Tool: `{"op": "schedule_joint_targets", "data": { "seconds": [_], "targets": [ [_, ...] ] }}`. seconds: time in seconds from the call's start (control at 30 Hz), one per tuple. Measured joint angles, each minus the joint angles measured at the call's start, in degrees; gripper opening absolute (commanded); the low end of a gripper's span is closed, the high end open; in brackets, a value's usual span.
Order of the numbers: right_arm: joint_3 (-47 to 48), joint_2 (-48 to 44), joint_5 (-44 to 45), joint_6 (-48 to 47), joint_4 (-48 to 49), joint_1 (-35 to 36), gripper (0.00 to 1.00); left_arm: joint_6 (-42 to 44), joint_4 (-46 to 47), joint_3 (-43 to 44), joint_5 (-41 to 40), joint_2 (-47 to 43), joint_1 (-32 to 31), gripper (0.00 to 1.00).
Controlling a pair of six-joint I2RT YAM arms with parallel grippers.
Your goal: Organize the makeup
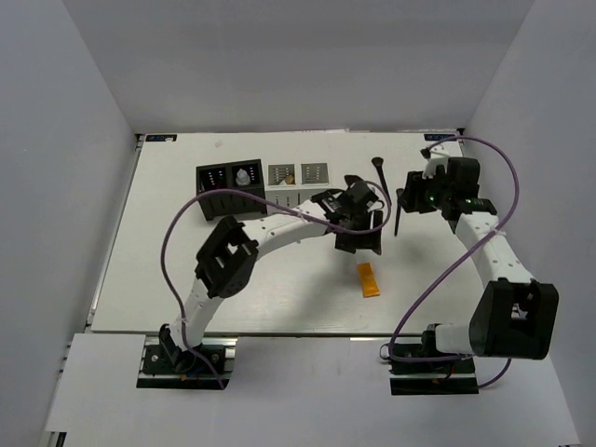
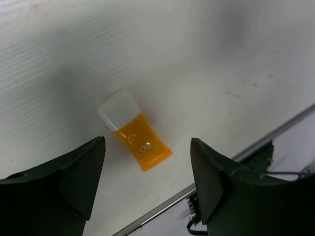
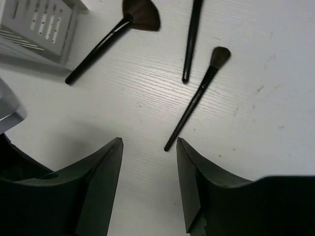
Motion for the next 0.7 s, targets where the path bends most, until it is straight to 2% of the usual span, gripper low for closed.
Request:
{"op": "schedule_joint_targets", "data": {
  "seconds": [0.27,0.53,0.7],
  "targets": [
    [-4.6,-4.6,-0.5,2.3,0.5,-5.6,0.57,-4.8,-11.4,7.5,-7.5,9.9,-1.7,0.78],
    [-6.7,-4.8,-4.3,3.6,1.6,-7.6,0.58,-6.4,-15.1,10.5,-10.8,11.6,-4.5,0.7],
    [-6.8,-4.8,-6.4,3.5,1.9,-8.2,0.58,-6.7,-16.9,11.9,-11.8,12.5,-5.7,0.71]
  ]
}}
